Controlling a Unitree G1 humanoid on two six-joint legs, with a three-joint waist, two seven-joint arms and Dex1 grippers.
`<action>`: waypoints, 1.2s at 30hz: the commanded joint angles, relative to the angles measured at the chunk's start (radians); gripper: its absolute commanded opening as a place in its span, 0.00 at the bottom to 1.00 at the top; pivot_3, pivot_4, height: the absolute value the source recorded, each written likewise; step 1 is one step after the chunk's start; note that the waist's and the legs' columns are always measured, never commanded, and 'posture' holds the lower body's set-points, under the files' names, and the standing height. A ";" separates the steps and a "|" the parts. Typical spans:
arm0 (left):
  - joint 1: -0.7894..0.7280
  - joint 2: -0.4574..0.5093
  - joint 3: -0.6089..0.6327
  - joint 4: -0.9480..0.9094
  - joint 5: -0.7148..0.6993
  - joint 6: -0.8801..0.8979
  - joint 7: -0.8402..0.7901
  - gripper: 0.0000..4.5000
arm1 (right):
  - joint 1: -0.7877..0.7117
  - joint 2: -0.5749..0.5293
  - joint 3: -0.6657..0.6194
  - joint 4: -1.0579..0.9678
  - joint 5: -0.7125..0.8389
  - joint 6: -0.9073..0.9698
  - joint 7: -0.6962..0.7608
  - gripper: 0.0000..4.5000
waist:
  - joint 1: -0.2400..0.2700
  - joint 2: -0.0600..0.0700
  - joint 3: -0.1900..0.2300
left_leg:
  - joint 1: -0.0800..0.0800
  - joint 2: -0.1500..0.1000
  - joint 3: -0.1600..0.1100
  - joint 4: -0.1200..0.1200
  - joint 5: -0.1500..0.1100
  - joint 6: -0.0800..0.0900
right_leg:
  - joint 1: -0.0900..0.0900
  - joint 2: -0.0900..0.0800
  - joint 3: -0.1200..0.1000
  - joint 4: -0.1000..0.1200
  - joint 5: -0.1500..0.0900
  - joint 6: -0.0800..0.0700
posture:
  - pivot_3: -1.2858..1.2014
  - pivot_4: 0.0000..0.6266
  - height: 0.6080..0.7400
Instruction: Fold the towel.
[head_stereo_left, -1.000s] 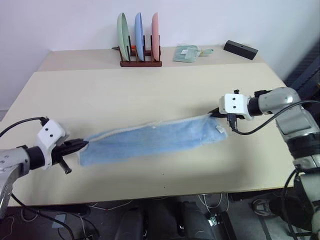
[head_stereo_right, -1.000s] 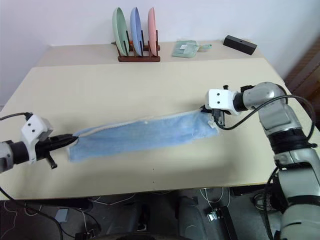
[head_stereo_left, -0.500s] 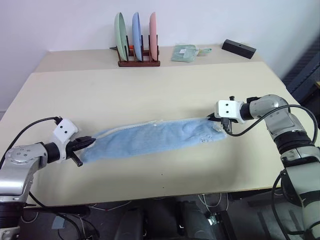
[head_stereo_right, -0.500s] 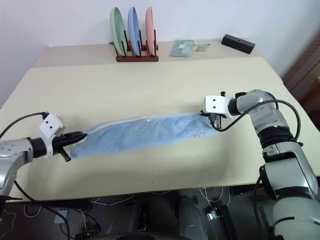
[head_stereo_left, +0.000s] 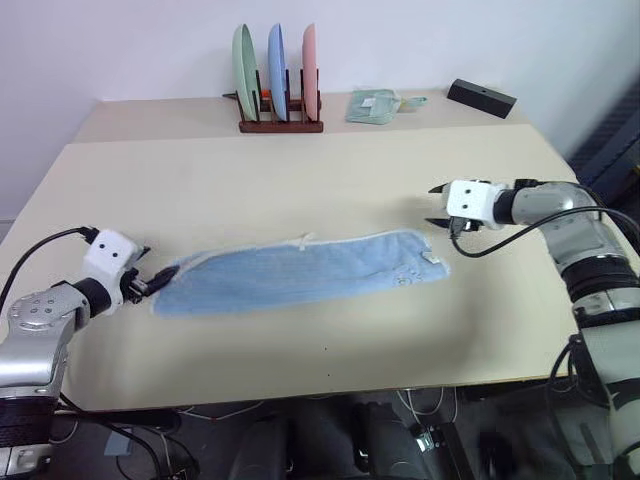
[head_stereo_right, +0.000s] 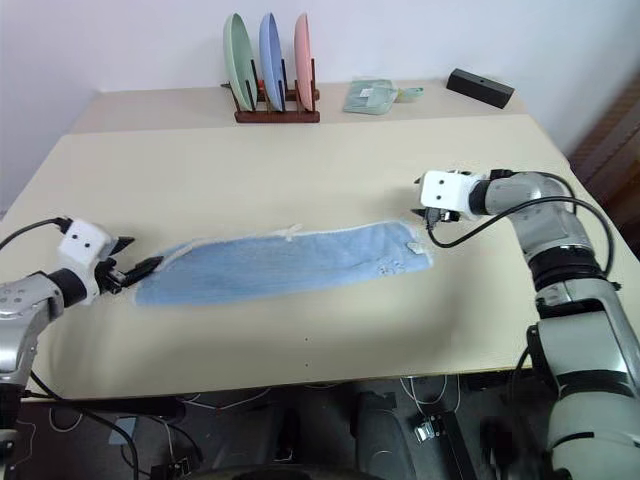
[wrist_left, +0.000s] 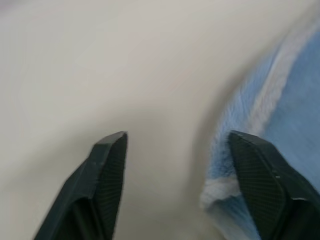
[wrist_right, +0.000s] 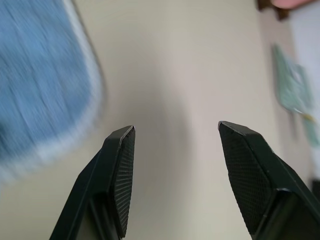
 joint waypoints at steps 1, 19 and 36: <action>0.059 -0.011 0.090 -0.147 -0.092 0.031 -0.016 0.74 | 0.107 -0.055 -0.116 -0.181 0.147 0.168 0.081 0.68 | -0.001 0.000 0.000 | 0.000 0.000 0.000 0.000 0.000 0.000 | 0.000 0.000 0.000 0.000 0.000 0.000 | 0.52 0.24 1.00; 0.057 0.042 -0.118 -0.441 -0.142 0.106 -0.177 1.00 | 0.695 -0.130 -0.273 -0.977 0.357 0.610 0.131 0.99 | 0.009 0.000 -0.001 | 0.002 0.000 -0.002 0.000 0.000 0.000 | 0.003 0.002 0.000 0.000 0.000 0.000 | 0.52 0.24 1.00; -0.008 -0.021 -0.263 -0.431 -0.132 0.078 -0.214 1.00 | 0.662 0.572 -0.787 -1.180 1.011 1.898 -0.731 0.99 | 0.002 -0.006 -0.005 | 0.003 0.000 -0.007 0.001 0.000 0.000 | 0.006 0.003 -0.002 0.000 -0.001 -0.002 | 0.52 0.24 1.00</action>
